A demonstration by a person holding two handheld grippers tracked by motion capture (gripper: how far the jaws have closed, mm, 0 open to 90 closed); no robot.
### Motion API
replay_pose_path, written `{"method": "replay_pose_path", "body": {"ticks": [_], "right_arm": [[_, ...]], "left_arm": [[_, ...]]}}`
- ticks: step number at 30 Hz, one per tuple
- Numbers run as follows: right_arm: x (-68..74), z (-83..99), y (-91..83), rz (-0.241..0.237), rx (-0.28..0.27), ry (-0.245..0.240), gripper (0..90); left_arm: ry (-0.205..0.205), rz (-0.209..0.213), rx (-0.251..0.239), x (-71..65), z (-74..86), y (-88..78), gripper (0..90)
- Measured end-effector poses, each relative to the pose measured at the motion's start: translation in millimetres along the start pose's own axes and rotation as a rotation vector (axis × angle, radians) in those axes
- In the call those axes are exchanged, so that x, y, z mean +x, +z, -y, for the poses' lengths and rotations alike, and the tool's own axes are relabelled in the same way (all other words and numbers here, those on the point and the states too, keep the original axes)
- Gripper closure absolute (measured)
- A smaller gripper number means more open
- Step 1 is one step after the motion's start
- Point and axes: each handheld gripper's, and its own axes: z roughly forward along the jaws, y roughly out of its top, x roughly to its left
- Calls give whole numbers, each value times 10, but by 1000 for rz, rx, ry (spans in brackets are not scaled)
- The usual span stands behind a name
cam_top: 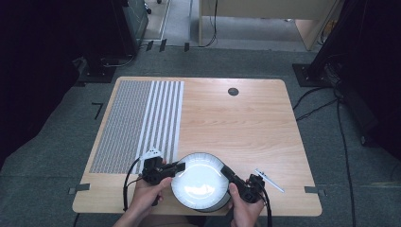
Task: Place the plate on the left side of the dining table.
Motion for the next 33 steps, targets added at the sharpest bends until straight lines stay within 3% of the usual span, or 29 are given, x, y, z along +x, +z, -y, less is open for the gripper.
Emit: {"method": "replay_pose_path", "body": {"ticks": [8, 15, 16, 21, 26, 32, 33], "right_arm": [[173, -47, 92, -10, 1, -34, 827], [276, -85, 221, -22, 25, -49, 827], [326, -107, 273, -26, 42, -53, 827], [445, -184, 408, -43, 90, -83, 827], [618, -244, 686, -75, 170, -140, 828], [748, -313, 926, -99, 233, -166, 828], [819, -360, 1027, -106, 248, -183, 827]], "left_arm": [[-20, -8, -30, 62, -67, -111, 792], [-64, -23, -62, 158, -108, -236, 799], [-89, -27, -75, 191, -110, -287, 801], [-134, -57, -117, 246, -99, -408, 801], [-191, -110, -158, 373, -71, -594, 800], [-221, -149, -184, 467, -122, -707, 799], [-229, -163, -195, 503, -163, -740, 797]]}}
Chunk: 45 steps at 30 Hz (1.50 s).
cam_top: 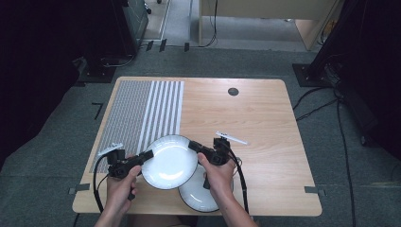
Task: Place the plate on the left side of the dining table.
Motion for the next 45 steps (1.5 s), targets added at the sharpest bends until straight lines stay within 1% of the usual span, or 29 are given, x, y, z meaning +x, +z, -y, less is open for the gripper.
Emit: {"method": "replay_pose_path", "body": {"ticks": [2, 4, 6, 8, 9, 11, 12, 13, 14, 15, 16, 17, 21, 22, 23, 26, 27, 28, 29, 32, 33, 34, 35, 37, 39, 40, 41, 42, 45], "right_arm": [[15, -27, 28, -4, 6, -1, 827], [70, -137, 158, -18, 21, -16, 828], [82, -161, 190, -21, 27, -17, 828], [113, -231, 298, -31, 38, -39, 826], [150, -280, 404, -35, 54, -59, 827], [189, -309, 497, -35, 69, -70, 827], [189, -309, 497, -35, 69, -70, 827], [196, -344, 607, -41, 82, -72, 828], [196, -344, 607, -41, 82, -72, 828], [166, -381, 713, -51, 98, -57, 827], [166, -381, 713, -51, 98, -57, 827], [135, -424, 813, -53, 108, -54, 826], [101, -510, 947, -57, 109, -52, 826], [101, -510, 947, -57, 109, -52, 826], [82, -547, 1017, -59, 115, -47, 826], [75, -582, 1086, -61, 115, -49, 826], [69, -619, 1170, -64, 119, -52, 826], [69, -619, 1170, -64, 119, -52, 826], [70, -649, 1273, -66, 118, -50, 827], [60, -669, 1367, -65, 121, -47, 827], [30, -692, 1483, -65, 128, -44, 828], [9, -702, 1544, -63, 134, -42, 829], [9, -702, 1544, -63, 134, -42, 829], [-35, -721, 1661, -66, 144, -41, 831], [-71, -742, 1765, -68, 146, -61, 834], [-107, -764, 1874, -68, 147, -76, 837], [-123, -770, 1910, -69, 146, -86, 837], [-123, -770, 1910, -69, 146, -86, 837], [-162, -813, 2071, -60, 148, -105, 840]], "left_arm": [[-5, -4, -3, 15, -32, -8, 797], [-10, -25, -17, 58, -130, -29, 795], [-12, -34, -16, 73, -163, -35, 788], [-13, -72, -11, 115, -233, -32, 778], [-7, -111, -25, 134, -256, -27, 754], [-29, -133, -48, 194, -288, -29, 746], [-29, -133, -48, 194, -288, -29, 756], [-56, -129, -61, 281, -322, -24, 765], [-56, -129, -61, 281, -322, -24, 771], [-81, -131, -58, 351, -354, 6, 775], [-81, -131, -58, 351, -354, 6, 775], [-93, -133, -53, 405, -383, 48, 774], [-115, -127, -52, 484, -439, 104, 779], [-125, -127, -53, 513, -461, 118, 779], [-146, -124, -57, 564, -509, 145, 787], [-161, -123, -66, 620, -555, 166, 796], [-180, -116, -67, 696, -605, 186, 799], [-180, -116, -67, 696, -605, 186, 802], [-200, -124, -78, 780, -662, 210, 804], [-213, -135, -85, 846, -700, 238, 810], [-236, -135, -76, 945, -740, 283, 812], [-236, -135, -76, 945, -740, 283, 815], [-246, -138, -76, 990, -758, 305, 815], [-271, -142, -84, 1083, -799, 352, 822], [-271, -155, -88, 1136, -846, 392, 826], [-262, -166, -87, 1157, -873, 413, 826], [-243, -180, -87, 1194, -921, 454, 826], [-243, -180, -87, 1194, -921, 454, 825], [-223, -204, -89, 1264, -1019, 523, 824]]}}
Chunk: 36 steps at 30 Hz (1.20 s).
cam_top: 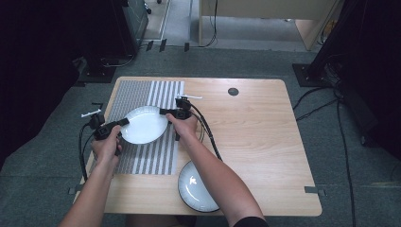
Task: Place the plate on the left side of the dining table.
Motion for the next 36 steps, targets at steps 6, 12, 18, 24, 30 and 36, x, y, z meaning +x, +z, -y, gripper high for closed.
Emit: {"method": "replay_pose_path", "body": {"ticks": [6, 12, 18, 24, 30, 36], "right_arm": [[-49, -65, 131, 7, -20, -29, 846], [-86, -68, 273, 87, -45, -84, 861], [-136, -95, 339, 106, -52, -101, 862], [-134, -117, 392, 133, -47, -137, 860], [-141, -114, 424, 140, -42, -190, 849], [-124, -110, 433, 150, -62, -148, 831]], "left_arm": [[26, -39, -31, 18, -75, 131, 818], [7, -43, -81, 73, -134, 301, 804], [20, -40, -72, 106, -186, 396, 804], [30, -61, -52, 156, -178, 475, 791], [20, -55, -48, 170, -195, 506, 759], [28, -39, -49, 158, -229, 502, 705]]}}
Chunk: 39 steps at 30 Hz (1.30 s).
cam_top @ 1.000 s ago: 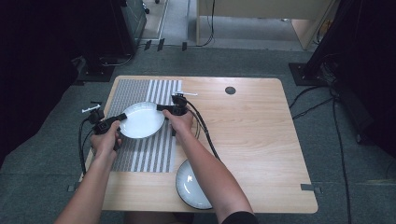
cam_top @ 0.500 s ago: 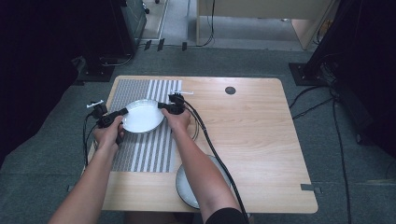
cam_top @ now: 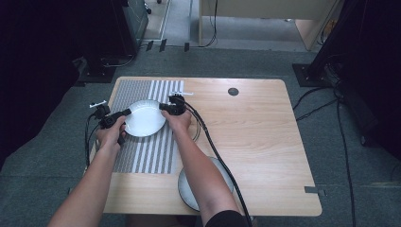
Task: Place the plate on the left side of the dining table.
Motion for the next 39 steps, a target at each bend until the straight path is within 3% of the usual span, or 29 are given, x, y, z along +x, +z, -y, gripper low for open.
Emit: {"method": "replay_pose_path", "body": {"ticks": [3, 5, 6, 9, 12, 21, 24, 26, 29, 32, 33, 35, 36, 39], "right_arm": [[9, -2, -1, 4, -3, 5, 834], [29, -9, 3, 6, -16, 23, 826], [33, -13, 2, 6, -22, 31, 822], [48, -34, -2, -2, -42, 49, 813], [66, -79, 19, 4, -55, 60, 813], [-2, -71, 87, 9, -28, 63, 812], [-24, -111, 52, 31, -43, 46, 688], [-47, -141, 15, 38, -46, 23, 652], [-69, -161, -21, 39, -34, -13, 602], [-100, -179, -72, 38, -9, -44, 515], [-119, -193, -129, 31, -20, -44, 479], [-136, -203, -170, 22, -24, -24, 428], [-145, -211, -192, 17, -19, -16, 403], [-147, -226, -240, 22, -21, -10, 390]], "left_arm": [[-3, -6, 3, 2, -3, -7, 732], [16, -32, 0, -9, -4, -14, 760], [-8, -16, 0, 6, -18, -19, 758], [-20, -7, -9, 13, -30, -19, 747], [-55, 24, 1, 35, -36, 18, 675], [-63, 64, 9, 70, -61, 12, 615], [-63, 50, -10, 127, -59, -49, 551], [-60, 42, -17, 141, -53, -71, 524], [-38, 14, -38, 162, -38, -151, 477], [-18, -24, -5, 142, -43, -234, 414], [-2, -42, 12, 126, -41, -257, 319], [77, -93, 12, 57, -7, -335, 259], [77, -93, 12, 57, -7, -335, 233], [135, -76, -23, 1, 39, -433, 180]]}}
